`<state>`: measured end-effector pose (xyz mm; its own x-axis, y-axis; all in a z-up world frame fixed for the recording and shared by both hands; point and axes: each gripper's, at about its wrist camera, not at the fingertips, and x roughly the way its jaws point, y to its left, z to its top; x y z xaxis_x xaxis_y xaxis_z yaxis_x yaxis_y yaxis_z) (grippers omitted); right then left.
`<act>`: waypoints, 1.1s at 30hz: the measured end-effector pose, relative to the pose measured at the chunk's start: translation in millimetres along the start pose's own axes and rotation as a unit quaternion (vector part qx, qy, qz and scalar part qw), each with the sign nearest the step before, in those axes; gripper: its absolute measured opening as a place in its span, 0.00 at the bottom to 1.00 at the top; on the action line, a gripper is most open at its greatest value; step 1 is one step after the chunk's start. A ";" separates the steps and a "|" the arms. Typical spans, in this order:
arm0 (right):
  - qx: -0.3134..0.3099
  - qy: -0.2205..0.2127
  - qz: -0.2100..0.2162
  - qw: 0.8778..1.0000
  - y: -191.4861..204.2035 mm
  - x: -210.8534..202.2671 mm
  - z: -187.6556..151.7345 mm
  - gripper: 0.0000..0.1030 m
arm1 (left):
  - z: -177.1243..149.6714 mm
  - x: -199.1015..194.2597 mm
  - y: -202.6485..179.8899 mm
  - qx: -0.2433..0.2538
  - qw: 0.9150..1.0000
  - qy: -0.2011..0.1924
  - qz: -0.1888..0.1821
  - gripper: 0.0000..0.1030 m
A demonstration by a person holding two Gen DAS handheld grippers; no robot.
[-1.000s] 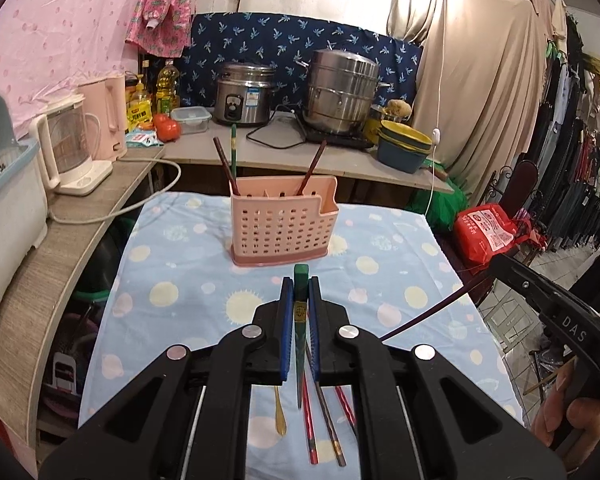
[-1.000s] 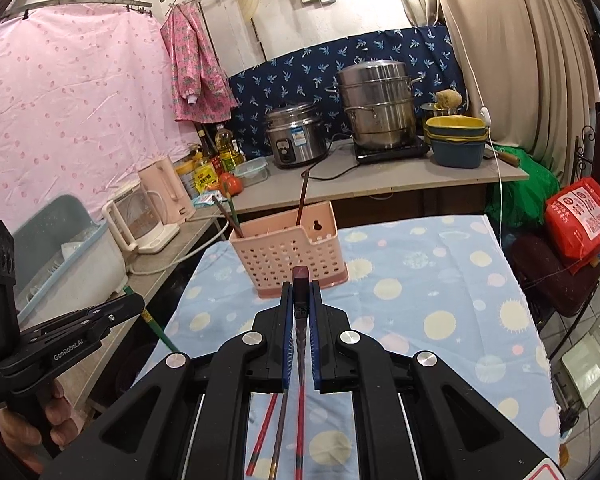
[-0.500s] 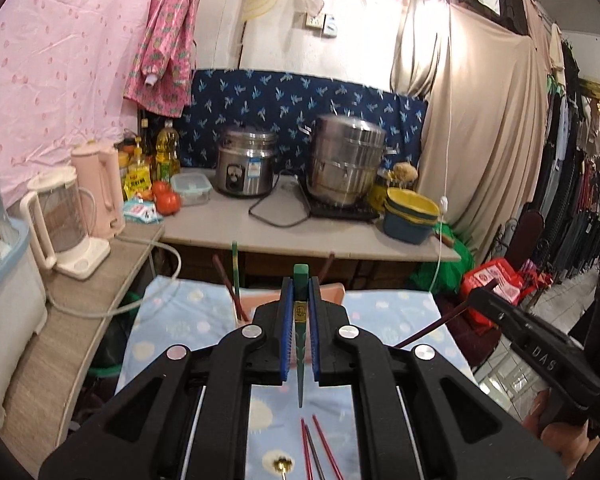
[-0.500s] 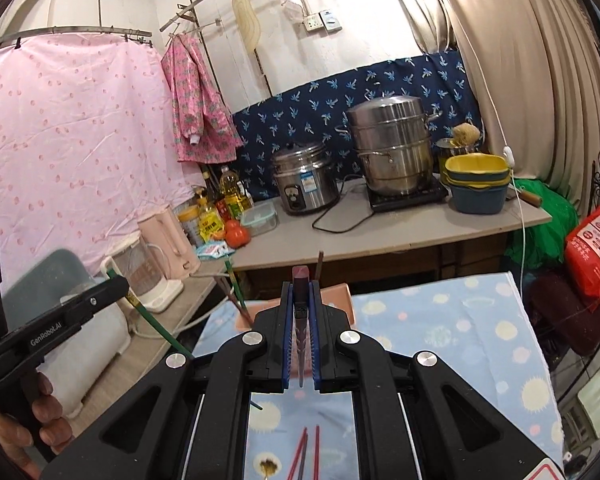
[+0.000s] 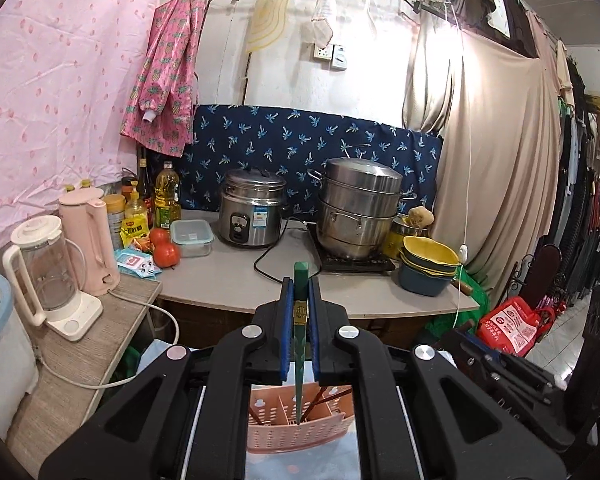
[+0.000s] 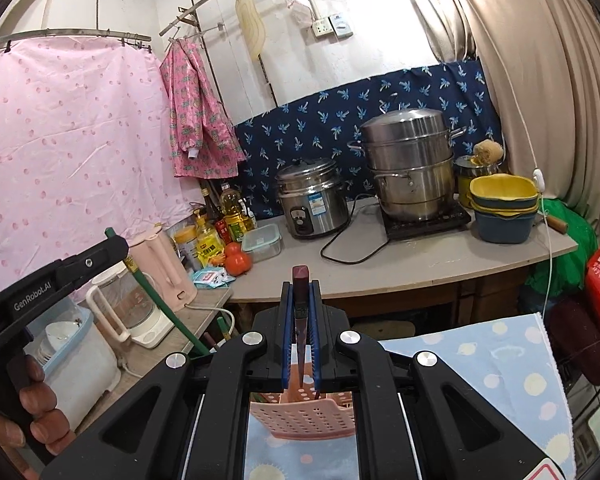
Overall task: Organize utensils
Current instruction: 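Open both tools to drop the chopsticks into the basket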
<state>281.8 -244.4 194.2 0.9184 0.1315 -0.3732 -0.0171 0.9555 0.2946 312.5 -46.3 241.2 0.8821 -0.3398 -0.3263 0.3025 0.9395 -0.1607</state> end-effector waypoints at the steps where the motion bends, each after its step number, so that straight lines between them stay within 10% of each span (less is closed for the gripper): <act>1: 0.002 0.005 0.001 1.000 0.0 6.5 -1.7 0.07 | -0.9 5.1 0.9 -0.002 1.000 0.002 -0.002 0.07; 16: 0.019 0.076 -0.001 0.997 -23.0 72.0 -44.4 0.07 | -50.2 77.5 21.4 -0.013 0.998 0.064 0.009 0.07; 22: 0.036 0.067 -0.014 0.997 -32.3 72.0 -53.3 0.42 | -64.1 81.8 33.4 -0.033 0.997 0.073 0.023 0.33; 33: 0.033 0.072 -0.019 0.997 -32.4 56.2 -65.0 0.42 | -79.7 68.4 43.3 -0.046 0.995 0.082 0.032 0.34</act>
<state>308.3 -250.9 106.5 0.8511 0.1378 -0.5066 0.0467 0.9413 0.3344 357.2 -32.2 137.6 0.8255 -0.2886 -0.4850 0.2060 0.9541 -0.2173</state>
